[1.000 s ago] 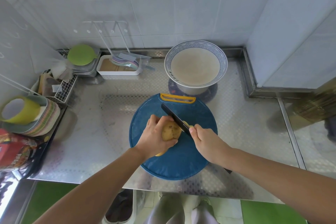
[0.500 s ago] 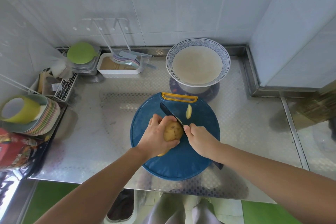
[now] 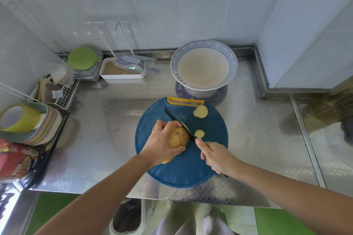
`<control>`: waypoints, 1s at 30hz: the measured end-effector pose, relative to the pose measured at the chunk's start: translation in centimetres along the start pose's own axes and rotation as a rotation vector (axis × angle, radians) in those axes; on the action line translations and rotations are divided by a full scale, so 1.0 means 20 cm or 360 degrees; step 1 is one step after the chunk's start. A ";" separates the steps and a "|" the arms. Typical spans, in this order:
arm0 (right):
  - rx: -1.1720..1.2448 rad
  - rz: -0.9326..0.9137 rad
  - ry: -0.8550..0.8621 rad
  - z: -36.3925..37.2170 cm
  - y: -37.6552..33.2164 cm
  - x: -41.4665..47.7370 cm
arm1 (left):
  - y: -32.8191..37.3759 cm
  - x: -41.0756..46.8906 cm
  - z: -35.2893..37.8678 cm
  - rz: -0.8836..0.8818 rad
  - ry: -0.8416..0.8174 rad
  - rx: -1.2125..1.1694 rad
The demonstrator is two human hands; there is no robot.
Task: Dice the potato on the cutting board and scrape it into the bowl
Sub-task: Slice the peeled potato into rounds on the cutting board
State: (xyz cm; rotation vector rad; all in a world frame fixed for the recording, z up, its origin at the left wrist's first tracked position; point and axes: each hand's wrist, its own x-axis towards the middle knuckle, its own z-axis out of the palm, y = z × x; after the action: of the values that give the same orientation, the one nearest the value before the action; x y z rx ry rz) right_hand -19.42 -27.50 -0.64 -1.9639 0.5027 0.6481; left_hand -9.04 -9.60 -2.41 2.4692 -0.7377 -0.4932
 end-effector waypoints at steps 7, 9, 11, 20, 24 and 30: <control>0.0182 0.0086 0.0031 0.03 0.02 0.04 | 0.00 0.01 0.01 0.0010 -0.0026 0.0028; 0.0187 0.0091 0.0030 0.04 0.02 0.05 | 0.00 0.01 0.01 0.0010 -0.0029 0.0027; 0.0174 0.0077 0.0043 0.04 0.03 0.05 | 0.00 0.01 0.01 0.0019 -0.0033 0.0045; 0.0104 0.0036 0.0066 0.06 0.05 0.06 | 0.00 0.03 0.00 0.0008 -0.0070 0.0044; 0.0118 0.0026 0.0083 0.08 0.06 0.08 | 0.00 0.03 0.00 -0.0001 -0.0101 0.0031; 0.0083 0.0042 0.0084 0.09 0.06 0.08 | -0.01 0.04 0.00 -0.0006 -0.0111 0.0025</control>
State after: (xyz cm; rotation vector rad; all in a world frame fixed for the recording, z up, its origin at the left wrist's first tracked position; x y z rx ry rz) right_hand -19.23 -26.45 -3.17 -1.9320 0.5733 0.5952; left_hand -8.26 -9.95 -2.60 2.4791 -0.7671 -0.5799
